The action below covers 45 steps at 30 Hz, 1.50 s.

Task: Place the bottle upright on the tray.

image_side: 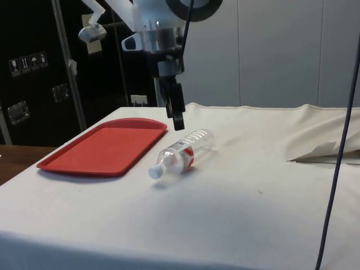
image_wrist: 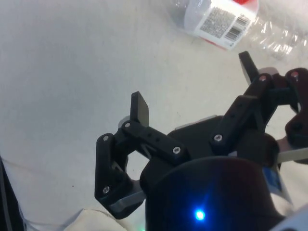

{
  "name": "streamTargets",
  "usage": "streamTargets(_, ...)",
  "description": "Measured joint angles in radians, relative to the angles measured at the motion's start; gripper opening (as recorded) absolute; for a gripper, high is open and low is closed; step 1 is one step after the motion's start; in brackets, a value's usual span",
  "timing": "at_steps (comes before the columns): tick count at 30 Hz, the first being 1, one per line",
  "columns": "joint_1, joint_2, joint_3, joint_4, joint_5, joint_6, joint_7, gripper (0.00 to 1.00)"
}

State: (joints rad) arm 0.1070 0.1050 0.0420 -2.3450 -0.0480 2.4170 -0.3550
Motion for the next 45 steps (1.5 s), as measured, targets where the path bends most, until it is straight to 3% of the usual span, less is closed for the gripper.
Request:
streamTargets(21, 0.008, 0.059, 0.016, 0.055, -0.08, -0.041, 0.01, 1.0)
streamTargets(45, 0.017, 0.132, 0.064, 0.13, -0.206, -0.108, 0.078, 1.0)
